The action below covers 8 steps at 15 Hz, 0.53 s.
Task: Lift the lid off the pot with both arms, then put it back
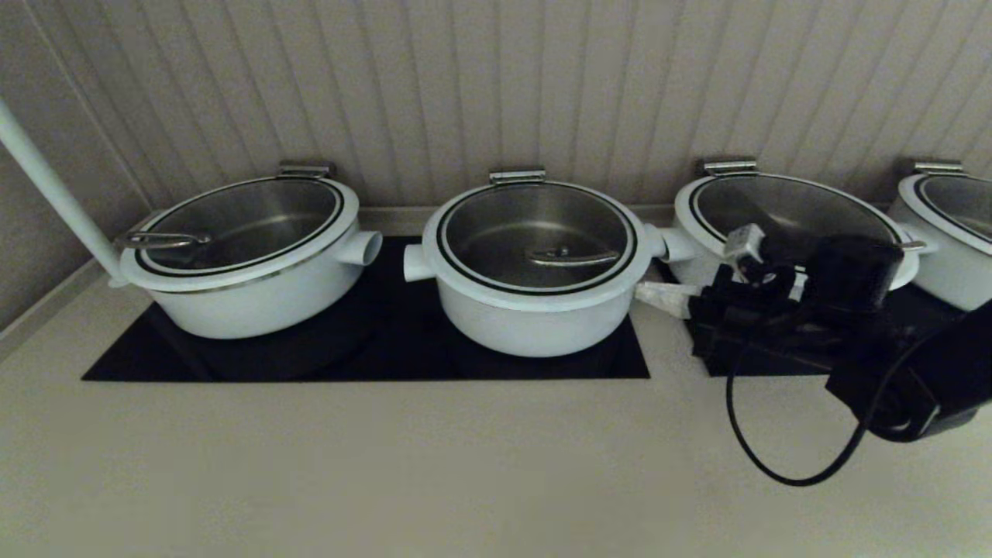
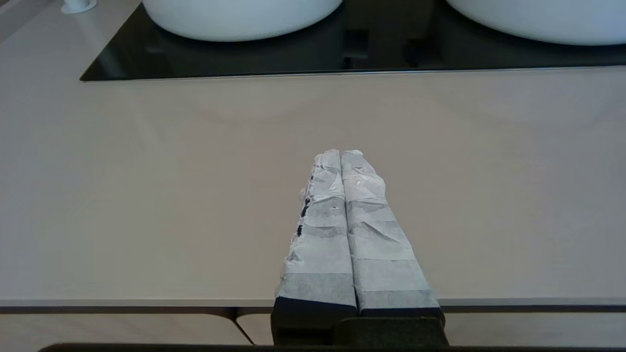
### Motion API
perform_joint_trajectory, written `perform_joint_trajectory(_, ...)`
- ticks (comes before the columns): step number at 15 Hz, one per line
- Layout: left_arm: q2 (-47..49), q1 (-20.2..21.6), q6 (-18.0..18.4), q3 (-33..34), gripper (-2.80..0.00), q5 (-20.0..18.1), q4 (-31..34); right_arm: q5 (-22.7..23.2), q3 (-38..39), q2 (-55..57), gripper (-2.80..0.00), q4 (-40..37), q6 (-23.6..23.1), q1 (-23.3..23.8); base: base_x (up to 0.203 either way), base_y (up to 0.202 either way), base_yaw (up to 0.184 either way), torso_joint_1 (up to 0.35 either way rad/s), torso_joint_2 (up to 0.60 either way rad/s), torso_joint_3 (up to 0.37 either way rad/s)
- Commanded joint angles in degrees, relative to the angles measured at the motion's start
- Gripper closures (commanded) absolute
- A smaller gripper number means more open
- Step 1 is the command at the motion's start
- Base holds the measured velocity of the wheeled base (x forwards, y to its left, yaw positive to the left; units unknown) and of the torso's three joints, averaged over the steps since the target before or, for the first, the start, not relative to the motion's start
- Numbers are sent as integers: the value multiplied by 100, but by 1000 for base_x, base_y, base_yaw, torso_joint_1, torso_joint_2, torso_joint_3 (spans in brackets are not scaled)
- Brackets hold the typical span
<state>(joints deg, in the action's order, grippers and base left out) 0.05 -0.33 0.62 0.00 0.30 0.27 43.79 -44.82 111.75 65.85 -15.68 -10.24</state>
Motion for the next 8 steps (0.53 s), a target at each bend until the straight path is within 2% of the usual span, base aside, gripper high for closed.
perform_joint_trajectory(1, 4, 5, -1, 0, 0, 5, 0, -84, 233, -714, 0, 46, -6, 63, 0, 0, 0, 0, 0, 0)
perform_joint_trajectory(6, 4, 7, -1, 0, 0, 5, 0, -1258, 454, -1827, 0, 8, -9, 199, 0, 0, 0, 0, 0, 0)
perform_joint_trajectory(8, 4, -2, -1, 0, 0, 5, 0, -1520, 786, -2314, 0, 15, -13, 549, 0, 0, 0, 0, 0, 0)
